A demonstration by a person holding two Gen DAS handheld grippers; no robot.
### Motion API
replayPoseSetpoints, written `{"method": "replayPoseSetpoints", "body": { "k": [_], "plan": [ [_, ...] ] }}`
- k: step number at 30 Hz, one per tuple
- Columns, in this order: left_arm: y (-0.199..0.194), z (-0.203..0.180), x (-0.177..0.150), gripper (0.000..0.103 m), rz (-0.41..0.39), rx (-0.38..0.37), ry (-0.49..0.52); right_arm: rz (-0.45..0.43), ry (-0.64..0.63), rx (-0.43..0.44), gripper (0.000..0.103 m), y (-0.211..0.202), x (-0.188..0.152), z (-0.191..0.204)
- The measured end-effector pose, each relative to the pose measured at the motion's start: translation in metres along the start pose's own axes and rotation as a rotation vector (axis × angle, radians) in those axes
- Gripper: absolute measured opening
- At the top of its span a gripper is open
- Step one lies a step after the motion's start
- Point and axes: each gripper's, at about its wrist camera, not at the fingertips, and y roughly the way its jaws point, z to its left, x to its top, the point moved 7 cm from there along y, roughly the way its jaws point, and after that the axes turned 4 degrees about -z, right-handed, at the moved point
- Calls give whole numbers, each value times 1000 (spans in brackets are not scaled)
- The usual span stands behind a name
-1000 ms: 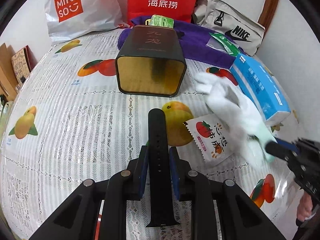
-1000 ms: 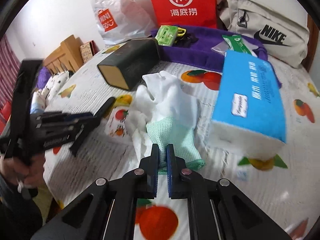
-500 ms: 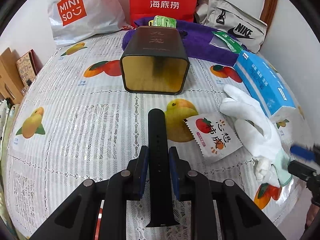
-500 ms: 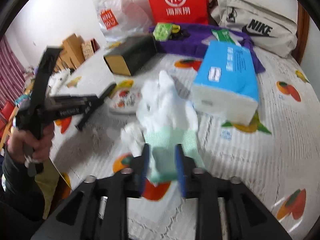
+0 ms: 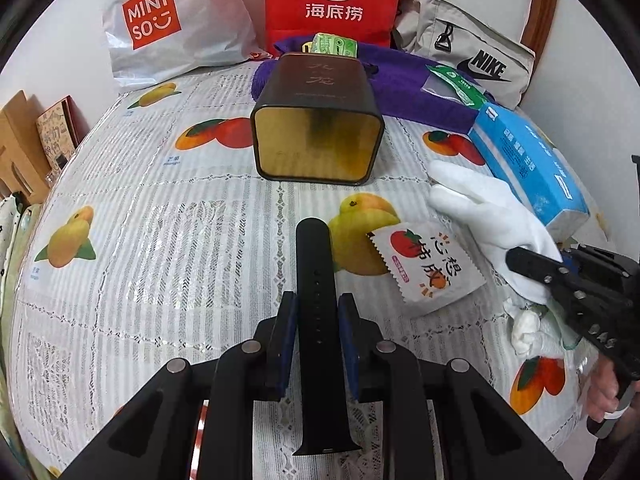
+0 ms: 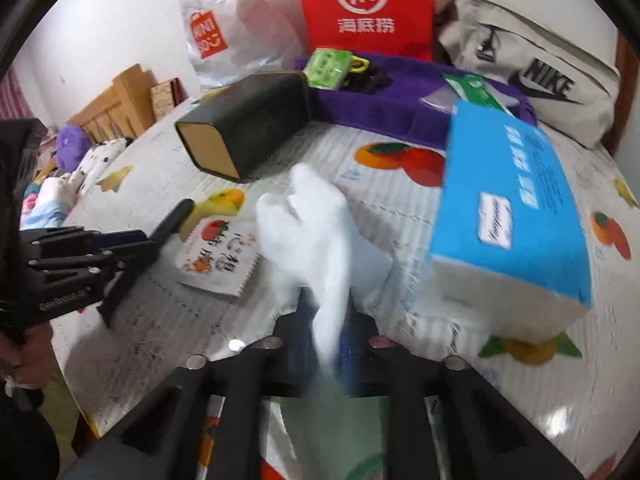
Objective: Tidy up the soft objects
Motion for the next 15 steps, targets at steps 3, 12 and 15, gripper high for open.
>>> {"method": "replayPoseSetpoints", "body": {
  "k": [3, 12, 15],
  "plan": [
    [1, 2, 2, 20, -4, -15, -12, -55, 10, 15, 11, -16, 10, 2],
    [-8, 5, -3, 20, -4, -6, -18, -147, 52, -10, 11, -71, 12, -13],
    [-12, 7, -8, 20, -3, -7, -24, -130, 63, -32, 11, -82, -4, -22]
  ]
}}
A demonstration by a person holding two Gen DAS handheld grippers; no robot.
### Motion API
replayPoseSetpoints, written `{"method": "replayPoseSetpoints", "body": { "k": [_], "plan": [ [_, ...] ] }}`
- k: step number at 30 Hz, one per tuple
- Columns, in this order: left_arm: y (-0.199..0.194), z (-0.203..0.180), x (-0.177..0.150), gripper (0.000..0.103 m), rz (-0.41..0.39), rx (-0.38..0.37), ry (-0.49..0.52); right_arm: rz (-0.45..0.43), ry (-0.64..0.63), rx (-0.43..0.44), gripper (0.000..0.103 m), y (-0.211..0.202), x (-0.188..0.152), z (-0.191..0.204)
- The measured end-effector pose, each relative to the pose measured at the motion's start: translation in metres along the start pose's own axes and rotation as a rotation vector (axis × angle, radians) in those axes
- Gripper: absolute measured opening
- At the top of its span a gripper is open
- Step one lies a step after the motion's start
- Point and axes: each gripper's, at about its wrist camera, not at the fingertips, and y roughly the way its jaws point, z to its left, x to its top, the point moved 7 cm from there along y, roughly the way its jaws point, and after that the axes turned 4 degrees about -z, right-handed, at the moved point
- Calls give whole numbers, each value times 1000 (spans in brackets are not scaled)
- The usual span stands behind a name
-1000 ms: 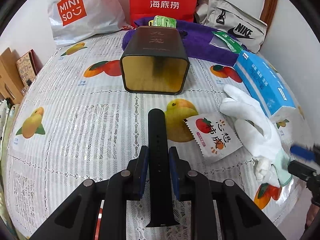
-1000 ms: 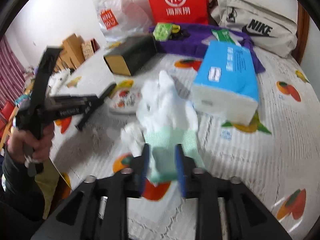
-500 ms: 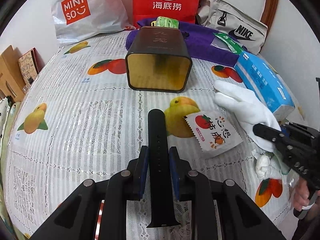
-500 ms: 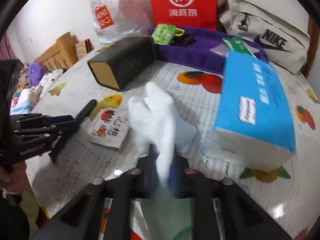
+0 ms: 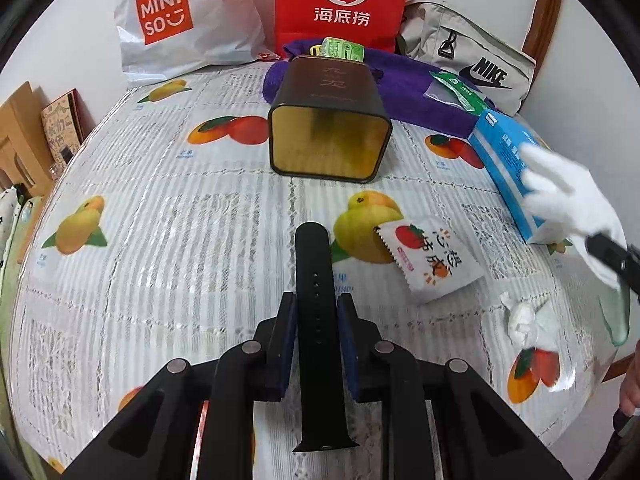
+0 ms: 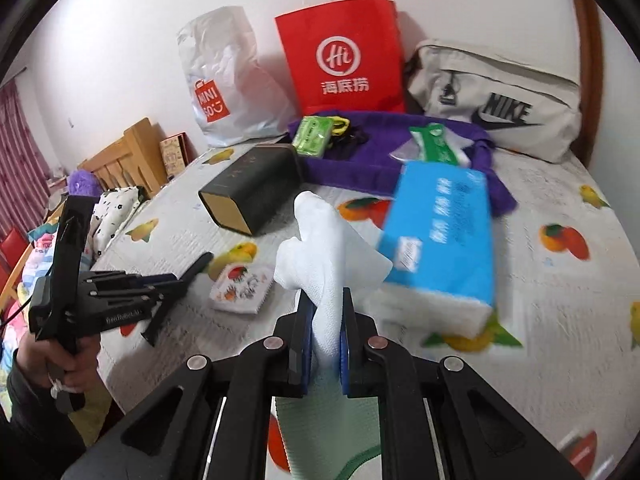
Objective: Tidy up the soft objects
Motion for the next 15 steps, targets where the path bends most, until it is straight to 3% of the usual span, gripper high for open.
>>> {"method": "replayPoseSetpoints", "body": {
  "k": [15],
  "plan": [
    [2, -3, -6, 21, -17, 39, 21, 89, 61, -85, 11, -10, -63, -42]
  ]
}}
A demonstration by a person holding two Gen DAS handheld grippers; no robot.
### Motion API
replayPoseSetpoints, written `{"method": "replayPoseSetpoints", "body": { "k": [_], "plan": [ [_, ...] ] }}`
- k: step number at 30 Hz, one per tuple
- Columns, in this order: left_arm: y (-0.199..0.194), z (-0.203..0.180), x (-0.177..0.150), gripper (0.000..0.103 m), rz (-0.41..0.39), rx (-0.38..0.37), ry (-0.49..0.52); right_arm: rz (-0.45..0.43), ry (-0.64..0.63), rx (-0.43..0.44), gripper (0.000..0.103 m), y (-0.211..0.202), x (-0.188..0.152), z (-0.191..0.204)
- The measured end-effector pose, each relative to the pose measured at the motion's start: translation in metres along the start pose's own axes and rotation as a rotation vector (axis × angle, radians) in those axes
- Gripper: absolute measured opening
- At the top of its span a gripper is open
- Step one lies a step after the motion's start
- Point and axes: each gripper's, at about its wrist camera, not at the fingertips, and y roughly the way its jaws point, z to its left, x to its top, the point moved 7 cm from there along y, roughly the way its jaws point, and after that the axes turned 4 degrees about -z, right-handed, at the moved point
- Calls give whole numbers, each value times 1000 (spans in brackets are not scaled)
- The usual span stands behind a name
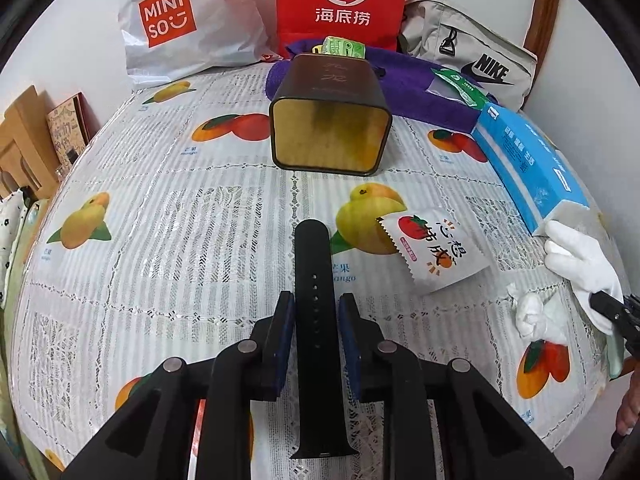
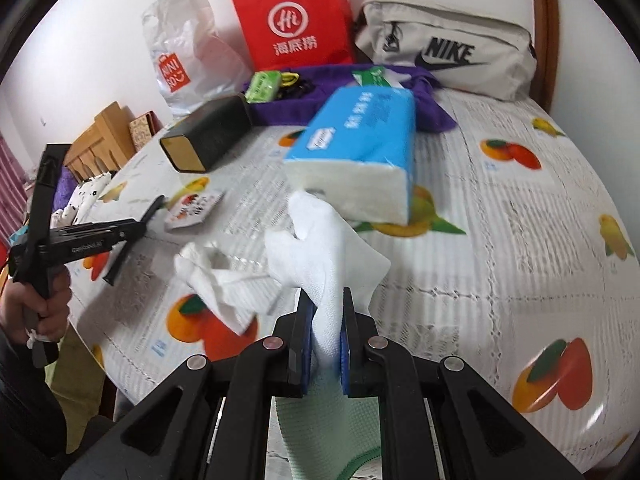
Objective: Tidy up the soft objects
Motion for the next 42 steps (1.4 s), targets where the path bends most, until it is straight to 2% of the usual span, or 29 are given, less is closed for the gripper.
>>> {"method": "replayPoseSetpoints", "body": {
  "k": [7, 12, 20, 30, 36, 42],
  "plan": [
    [-2, 3, 3, 20, 4, -13, -21, 26, 11, 2, 12, 13, -3, -5],
    [-9, -1, 6, 20, 1, -25, -18, 17, 5, 15, 12, 3, 3, -4],
    [-34, -10, 28, 20, -47, -52, -10, -12, -21, 71, 12, -21, 15, 13],
    [-55, -15, 64, 20, -106, -58, -4, -107, -43, 114, 12, -47, 64, 20],
    [-56, -14, 89, 20, -115, -39, 5, -128, -50, 105, 12, -40, 96, 17],
    [-52, -15, 117, 20, -133, -51, 1, -143, -55, 93, 12, -31, 128, 13]
  ]
}}
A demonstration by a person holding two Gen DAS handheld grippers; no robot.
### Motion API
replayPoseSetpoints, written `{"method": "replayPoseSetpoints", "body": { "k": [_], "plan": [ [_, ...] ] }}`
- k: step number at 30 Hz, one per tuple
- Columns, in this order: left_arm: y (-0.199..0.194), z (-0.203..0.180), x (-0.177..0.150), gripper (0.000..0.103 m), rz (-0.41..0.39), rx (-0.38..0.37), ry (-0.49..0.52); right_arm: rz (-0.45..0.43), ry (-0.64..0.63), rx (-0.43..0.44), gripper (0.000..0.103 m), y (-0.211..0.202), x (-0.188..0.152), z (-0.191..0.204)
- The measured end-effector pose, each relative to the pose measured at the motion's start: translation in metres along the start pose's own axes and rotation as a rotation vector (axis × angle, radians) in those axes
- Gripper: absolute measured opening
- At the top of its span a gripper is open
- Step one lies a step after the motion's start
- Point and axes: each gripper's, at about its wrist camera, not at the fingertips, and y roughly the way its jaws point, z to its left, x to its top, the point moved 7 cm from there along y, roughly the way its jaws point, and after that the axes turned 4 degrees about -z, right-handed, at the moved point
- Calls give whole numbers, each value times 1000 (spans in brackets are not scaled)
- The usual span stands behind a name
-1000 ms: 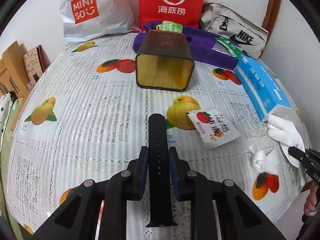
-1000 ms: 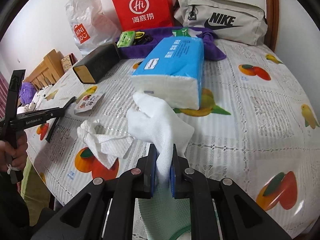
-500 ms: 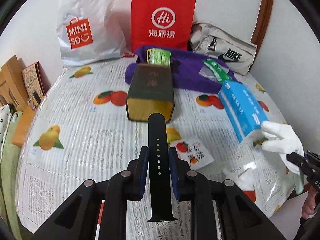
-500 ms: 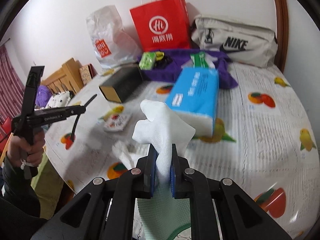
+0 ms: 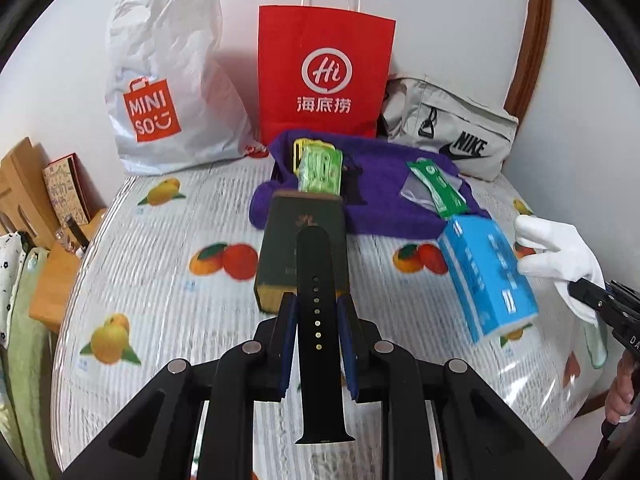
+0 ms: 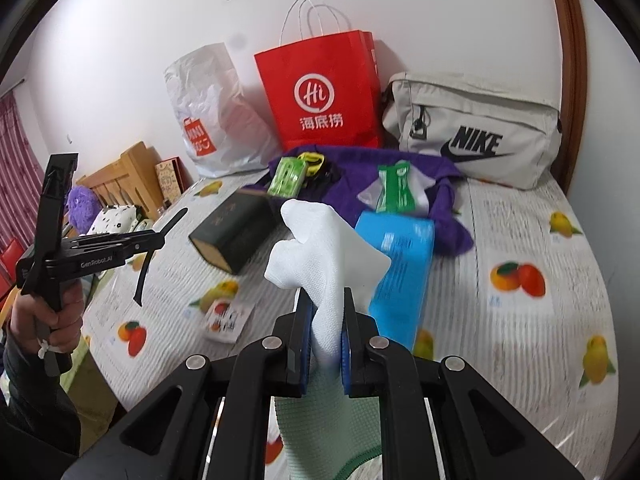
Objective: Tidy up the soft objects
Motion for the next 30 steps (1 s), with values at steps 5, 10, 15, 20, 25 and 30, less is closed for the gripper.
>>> {"method": "replayPoseSetpoints", "body": {
  "k": [5, 10, 15, 20, 25, 30],
  "plan": [
    [10, -2, 21, 20, -6, -5, 11, -7, -6, -11, 12, 15, 23, -6],
    [22, -3, 43, 20, -11, -18, 19, -14, -8, -25, 12, 30, 45, -12],
    [39, -4, 67, 20, -16, -26, 32, -9, -10, -40, 12, 58, 70, -23],
    [65, -6, 89, 20, -11, -36, 37, -8, -6, -44, 12, 85, 91, -34],
    [96, -14, 107, 20, 9, -54, 57, 1, 1, -56, 12, 113, 108, -48],
    [120, -20, 120, 20, 21, -81, 59, 17, 14, -76, 12, 139, 118, -66]
  ]
}}
